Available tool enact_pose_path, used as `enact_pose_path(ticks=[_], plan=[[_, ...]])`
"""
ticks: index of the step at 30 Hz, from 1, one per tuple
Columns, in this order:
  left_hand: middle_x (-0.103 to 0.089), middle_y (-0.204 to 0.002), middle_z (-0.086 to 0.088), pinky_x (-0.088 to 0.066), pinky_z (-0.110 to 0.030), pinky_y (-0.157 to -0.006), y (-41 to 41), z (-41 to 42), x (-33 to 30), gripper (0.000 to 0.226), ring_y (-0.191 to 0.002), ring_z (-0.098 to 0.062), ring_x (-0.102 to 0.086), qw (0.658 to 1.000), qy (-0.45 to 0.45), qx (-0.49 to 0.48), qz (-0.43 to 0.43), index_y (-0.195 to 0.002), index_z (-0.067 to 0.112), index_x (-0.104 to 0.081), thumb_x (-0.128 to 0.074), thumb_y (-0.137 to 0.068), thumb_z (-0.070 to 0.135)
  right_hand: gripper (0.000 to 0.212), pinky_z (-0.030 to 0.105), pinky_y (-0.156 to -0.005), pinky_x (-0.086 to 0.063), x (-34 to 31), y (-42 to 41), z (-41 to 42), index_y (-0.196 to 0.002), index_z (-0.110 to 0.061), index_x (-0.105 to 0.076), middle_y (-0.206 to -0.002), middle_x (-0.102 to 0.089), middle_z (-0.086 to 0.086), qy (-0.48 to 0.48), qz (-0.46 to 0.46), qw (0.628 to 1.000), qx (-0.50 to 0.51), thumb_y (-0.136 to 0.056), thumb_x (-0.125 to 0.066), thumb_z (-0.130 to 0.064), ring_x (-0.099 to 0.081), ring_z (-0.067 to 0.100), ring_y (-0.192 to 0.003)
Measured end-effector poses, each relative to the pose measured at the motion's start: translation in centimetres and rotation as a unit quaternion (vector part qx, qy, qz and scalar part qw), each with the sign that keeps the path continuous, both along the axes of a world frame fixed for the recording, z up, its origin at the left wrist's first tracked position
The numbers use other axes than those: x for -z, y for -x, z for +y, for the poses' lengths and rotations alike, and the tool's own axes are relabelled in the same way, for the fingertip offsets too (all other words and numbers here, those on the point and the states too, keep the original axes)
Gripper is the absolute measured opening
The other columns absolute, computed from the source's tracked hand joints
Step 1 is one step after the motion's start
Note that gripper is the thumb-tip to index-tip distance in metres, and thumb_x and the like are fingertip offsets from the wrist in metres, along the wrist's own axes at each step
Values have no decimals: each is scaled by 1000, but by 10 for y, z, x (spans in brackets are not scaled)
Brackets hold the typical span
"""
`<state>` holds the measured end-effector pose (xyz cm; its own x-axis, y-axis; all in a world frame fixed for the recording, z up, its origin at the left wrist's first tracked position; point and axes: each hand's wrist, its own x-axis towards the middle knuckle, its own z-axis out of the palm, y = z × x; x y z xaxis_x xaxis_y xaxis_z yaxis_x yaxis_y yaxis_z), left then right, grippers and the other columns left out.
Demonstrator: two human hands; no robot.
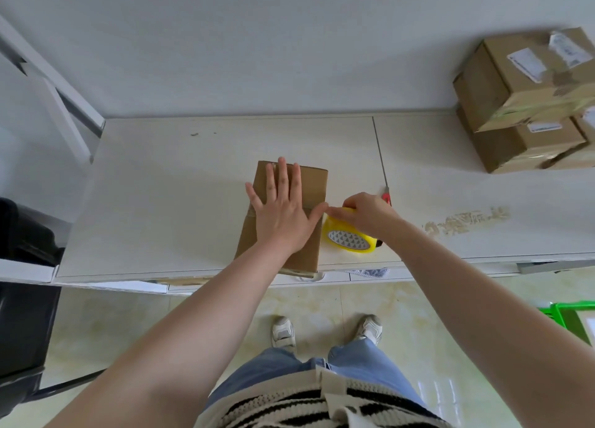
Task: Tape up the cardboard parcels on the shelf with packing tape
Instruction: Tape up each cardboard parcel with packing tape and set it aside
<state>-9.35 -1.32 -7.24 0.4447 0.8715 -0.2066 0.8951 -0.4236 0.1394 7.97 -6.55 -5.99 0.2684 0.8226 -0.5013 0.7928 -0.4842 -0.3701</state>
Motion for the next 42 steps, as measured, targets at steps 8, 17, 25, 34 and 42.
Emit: enact_pose_path(ticks=[8,17,25,34,42], plan=[[30,-160,-7,11,-61,-116,6,14,0,90,-149,-27,24,1000,4,-29,8,-155,24,20,-5,-87,78,48,34,-62,-46,-4,-8,8,-81,-16,-65,-77,-59,-1,-66,46,997,9,-85,-59,-64,-58,20,-75],[25,-161,-13,11,-61,-115,5,17,0,96,-149,-31,21,995,-6,-95,18,-154,20,21,-1,-81,79,39,35,-94,-30,-6,-4,38,-108,-24,-63,-98,-61,-4,-76,2,996,-56,-91,-55,-58,-54,19,-94],[26,-161,-14,11,-62,-115,5,20,4,96,-149,-32,22,996,-10,-91,17,-154,19,21,-11,-87,80,51,33,-87,-37,-9,-3,37,-108,-21,-63,-94,-59,-2,-52,4,999,0,-87,-54,-67,-49,19,-92],[21,-162,-16,10,-63,-115,4,20,7,97,-150,-33,18,995,-24,-99,5,-156,18,15,-15,-87,80,23,41,-86,-47,34,-17,-3,-109,-14,-56,-109,-53,3,-232,19,931,282,-97,-53,-34,-53,29,-107],[19,-162,-16,8,-63,-115,4,21,7,96,-150,-34,16,995,-29,-98,8,-156,18,14,-16,-88,79,27,48,-88,-47,68,-25,-20,-122,-6,-45,-125,-52,17,-115,-42,932,341,-97,-53,-13,-53,37,-111]])
